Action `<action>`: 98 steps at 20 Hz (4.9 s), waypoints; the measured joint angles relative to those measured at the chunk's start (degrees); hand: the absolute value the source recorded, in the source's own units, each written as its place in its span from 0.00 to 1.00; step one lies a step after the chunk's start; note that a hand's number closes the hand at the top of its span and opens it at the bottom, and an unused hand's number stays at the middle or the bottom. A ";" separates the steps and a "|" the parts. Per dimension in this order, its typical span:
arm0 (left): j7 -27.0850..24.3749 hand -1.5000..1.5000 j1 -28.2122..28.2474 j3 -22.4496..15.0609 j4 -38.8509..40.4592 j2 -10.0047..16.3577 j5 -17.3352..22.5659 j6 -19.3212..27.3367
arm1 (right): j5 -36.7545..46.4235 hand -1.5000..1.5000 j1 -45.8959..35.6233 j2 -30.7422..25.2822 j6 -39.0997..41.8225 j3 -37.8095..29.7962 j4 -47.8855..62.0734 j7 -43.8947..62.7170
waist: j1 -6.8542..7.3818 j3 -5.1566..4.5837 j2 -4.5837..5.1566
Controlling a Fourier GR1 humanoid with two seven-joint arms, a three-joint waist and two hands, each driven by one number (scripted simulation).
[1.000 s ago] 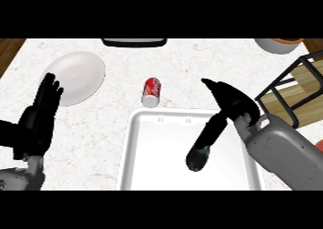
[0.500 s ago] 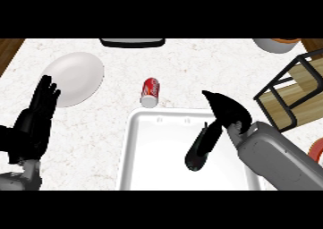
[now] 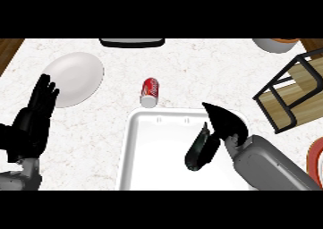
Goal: Pick the eggplant from the tray and place it in the tiered shelf
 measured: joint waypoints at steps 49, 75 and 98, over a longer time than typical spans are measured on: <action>2.05 0.50 3.80 6.89 -3.16 -5.32 -5.54 -4.45 | 4.38 1.00 42.79 -36.51 -7.51 -24.61 -14.51 -74.19 | -3.80 0.00 -0.69; 2.44 0.50 0.62 5.64 -1.98 -8.23 -8.05 -6.79 | -20.28 1.00 37.77 -39.12 5.97 -64.76 -2.98 -69.91 | 0.33 0.02 0.15; 1.13 0.50 0.18 6.90 -0.71 -10.63 -10.06 -8.77 | -1.47 0.00 -2.23 -24.97 -1.37 -51.49 38.27 -79.74 | 1.02 0.05 0.31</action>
